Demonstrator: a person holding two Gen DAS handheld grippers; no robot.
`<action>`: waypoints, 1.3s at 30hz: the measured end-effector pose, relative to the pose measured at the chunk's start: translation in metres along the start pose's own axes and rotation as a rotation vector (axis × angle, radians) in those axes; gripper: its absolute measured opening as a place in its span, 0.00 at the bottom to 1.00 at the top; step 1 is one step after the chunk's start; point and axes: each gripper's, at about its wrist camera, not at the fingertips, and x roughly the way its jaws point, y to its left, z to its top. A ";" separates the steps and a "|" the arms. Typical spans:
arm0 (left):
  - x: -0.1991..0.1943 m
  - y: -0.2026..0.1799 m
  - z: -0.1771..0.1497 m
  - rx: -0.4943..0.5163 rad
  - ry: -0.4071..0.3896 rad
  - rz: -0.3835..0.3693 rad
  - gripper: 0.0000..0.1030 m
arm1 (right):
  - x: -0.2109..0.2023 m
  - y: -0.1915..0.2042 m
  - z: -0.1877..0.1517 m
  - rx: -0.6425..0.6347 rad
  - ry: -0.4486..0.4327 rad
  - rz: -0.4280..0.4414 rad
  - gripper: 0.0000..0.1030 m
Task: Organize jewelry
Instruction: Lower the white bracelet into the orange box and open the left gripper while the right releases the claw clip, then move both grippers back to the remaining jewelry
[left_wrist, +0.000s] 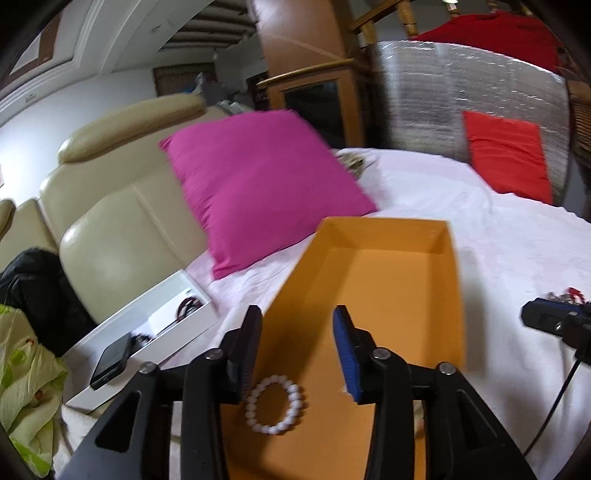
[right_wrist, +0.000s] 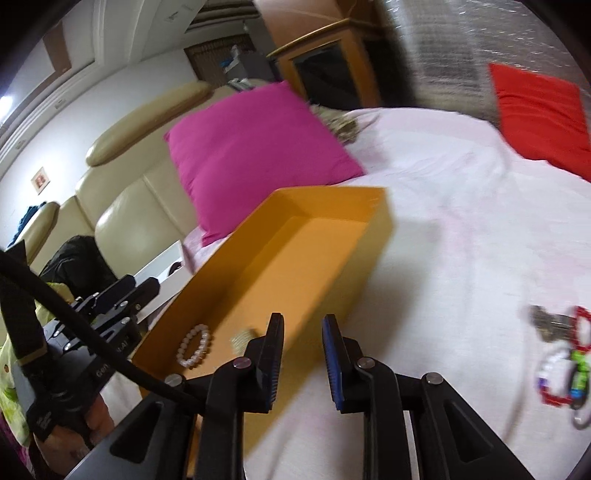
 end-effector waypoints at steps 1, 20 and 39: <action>-0.004 -0.008 0.001 0.010 -0.014 -0.014 0.48 | -0.009 -0.010 -0.002 0.012 -0.009 -0.014 0.24; -0.033 -0.191 0.002 0.264 0.036 -0.431 0.57 | -0.153 -0.213 -0.059 0.405 -0.094 -0.213 0.24; -0.015 -0.276 -0.012 0.352 0.179 -0.572 0.57 | -0.130 -0.261 -0.083 0.495 0.020 -0.161 0.24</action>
